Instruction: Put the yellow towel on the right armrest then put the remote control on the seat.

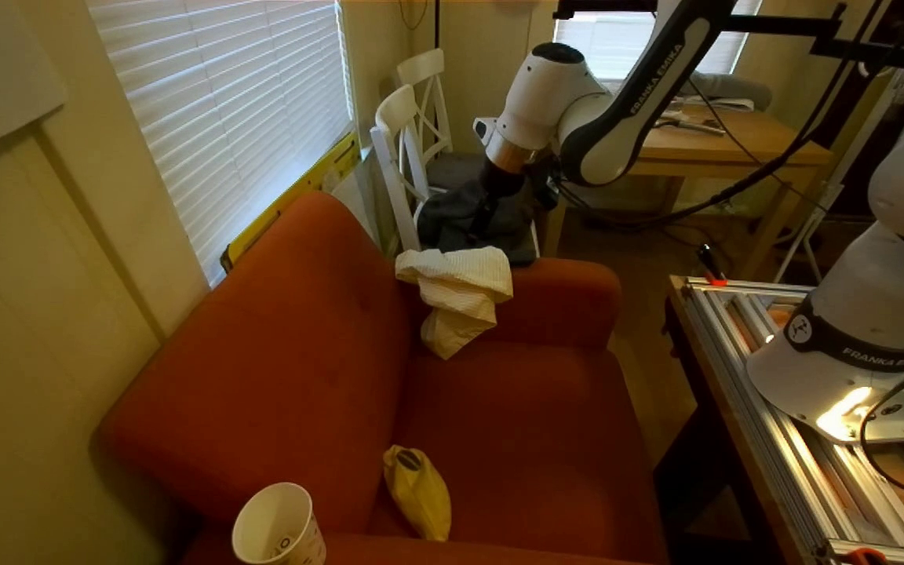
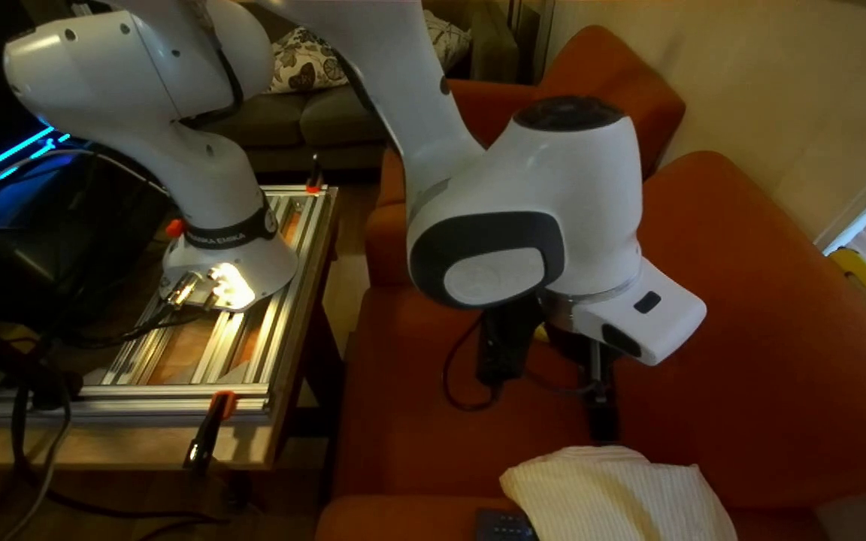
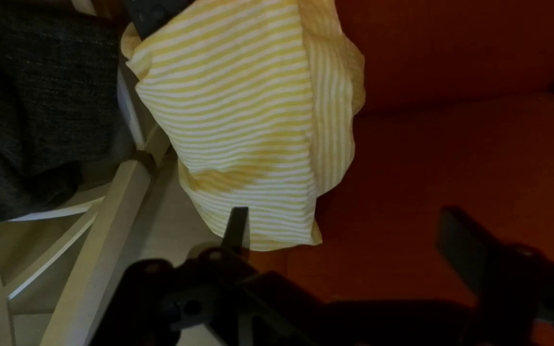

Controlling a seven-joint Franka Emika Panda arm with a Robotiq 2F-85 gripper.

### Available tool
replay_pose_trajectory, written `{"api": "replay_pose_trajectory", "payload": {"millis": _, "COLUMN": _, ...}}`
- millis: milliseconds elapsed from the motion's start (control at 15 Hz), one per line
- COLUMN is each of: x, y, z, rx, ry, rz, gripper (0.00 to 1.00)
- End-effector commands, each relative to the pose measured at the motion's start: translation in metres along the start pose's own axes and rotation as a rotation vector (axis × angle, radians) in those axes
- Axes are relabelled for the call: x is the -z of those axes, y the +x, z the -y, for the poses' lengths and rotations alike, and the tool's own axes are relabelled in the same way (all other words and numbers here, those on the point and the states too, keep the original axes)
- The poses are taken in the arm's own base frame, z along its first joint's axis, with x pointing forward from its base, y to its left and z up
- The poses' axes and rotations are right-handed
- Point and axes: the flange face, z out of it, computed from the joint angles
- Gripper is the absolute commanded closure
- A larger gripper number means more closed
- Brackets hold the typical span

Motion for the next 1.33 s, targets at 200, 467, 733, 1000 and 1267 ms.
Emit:
{"api": "replay_pose_trajectory", "payload": {"millis": 200, "x": -0.006, "y": -0.009, "z": -0.039, "rx": -0.027, "ry": -0.046, "rz": 0.16, "gripper": 0.0}}
{"api": "replay_pose_trajectory", "payload": {"millis": 467, "x": -0.024, "y": -0.014, "z": -0.061, "rx": -0.013, "ry": -0.033, "rz": 0.251, "gripper": 0.0}}
{"api": "replay_pose_trajectory", "payload": {"millis": 733, "x": -0.042, "y": -0.022, "z": -0.079, "rx": -0.008, "ry": -0.012, "rz": 0.293, "gripper": 0.0}}
{"api": "replay_pose_trajectory", "payload": {"millis": 1000, "x": -0.065, "y": -0.038, "z": -0.09, "rx": 0.047, "ry": 0.042, "rz": 0.307, "gripper": 0.0}}
{"api": "replay_pose_trajectory", "payload": {"millis": 1267, "x": -0.083, "y": -0.052, "z": -0.099, "rx": 0.071, "ry": 0.053, "rz": 0.318, "gripper": 0.0}}
